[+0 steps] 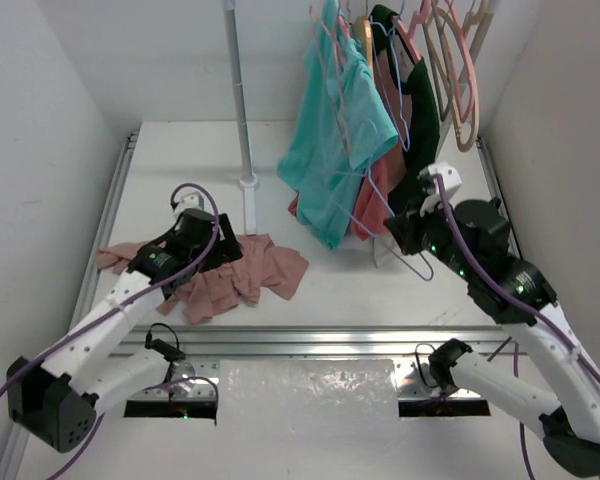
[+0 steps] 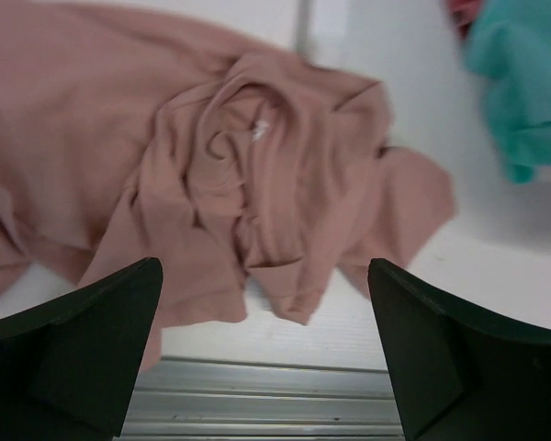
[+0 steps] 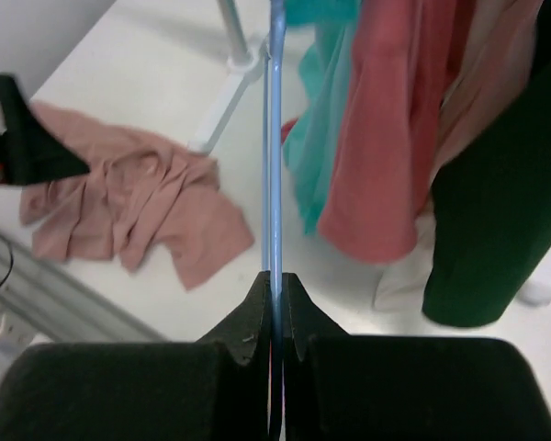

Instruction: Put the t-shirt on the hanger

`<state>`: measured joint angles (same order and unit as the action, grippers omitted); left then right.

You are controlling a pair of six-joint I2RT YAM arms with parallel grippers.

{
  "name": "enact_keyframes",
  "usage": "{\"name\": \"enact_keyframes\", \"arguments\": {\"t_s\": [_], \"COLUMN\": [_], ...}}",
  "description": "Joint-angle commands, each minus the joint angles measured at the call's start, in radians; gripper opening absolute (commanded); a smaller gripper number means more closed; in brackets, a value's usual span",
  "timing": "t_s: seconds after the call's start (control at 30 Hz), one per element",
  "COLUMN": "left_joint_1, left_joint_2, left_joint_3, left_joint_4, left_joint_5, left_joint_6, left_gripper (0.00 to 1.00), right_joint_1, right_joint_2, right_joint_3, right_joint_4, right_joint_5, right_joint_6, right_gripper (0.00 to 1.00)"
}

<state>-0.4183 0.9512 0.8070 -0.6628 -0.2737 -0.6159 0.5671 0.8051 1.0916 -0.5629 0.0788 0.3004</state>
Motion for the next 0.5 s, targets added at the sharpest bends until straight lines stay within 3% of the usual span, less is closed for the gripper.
{"name": "enact_keyframes", "arguments": {"t_s": [0.0, 0.1, 0.2, 0.23, 0.37, 0.47], "left_joint_1": [-0.004, -0.005, -0.005, -0.004, -0.004, -0.004], "left_joint_2": [0.049, 0.145, 0.247, 0.292, 0.389, 0.411], "left_joint_3": [0.001, 0.023, 0.047, 0.052, 0.093, 0.104], "left_joint_4": [-0.006, 0.005, 0.023, 0.04, 0.046, 0.034], "left_joint_5": [-0.1, -0.127, -0.139, -0.143, -0.185, -0.228], "left_joint_6": [-0.073, -0.102, -0.139, -0.151, -0.192, -0.231], "left_gripper": [0.92, 0.75, 0.74, 0.62, 0.54, 0.54], "right_joint_1": [0.007, 0.007, 0.007, 0.007, 0.005, 0.007], "right_joint_2": [-0.101, -0.168, -0.231, -0.242, -0.265, -0.279], "right_joint_3": [-0.061, -0.093, -0.139, -0.145, -0.164, -0.177], "right_joint_4": [0.02, -0.028, -0.038, -0.043, -0.055, -0.051], "right_joint_5": [-0.076, -0.132, -0.154, -0.155, -0.182, -0.201], "right_joint_6": [0.051, 0.039, 0.036, 0.034, 0.023, 0.014], "right_gripper": [0.0, 0.0, 0.0, 0.0, 0.0, 0.0]}}
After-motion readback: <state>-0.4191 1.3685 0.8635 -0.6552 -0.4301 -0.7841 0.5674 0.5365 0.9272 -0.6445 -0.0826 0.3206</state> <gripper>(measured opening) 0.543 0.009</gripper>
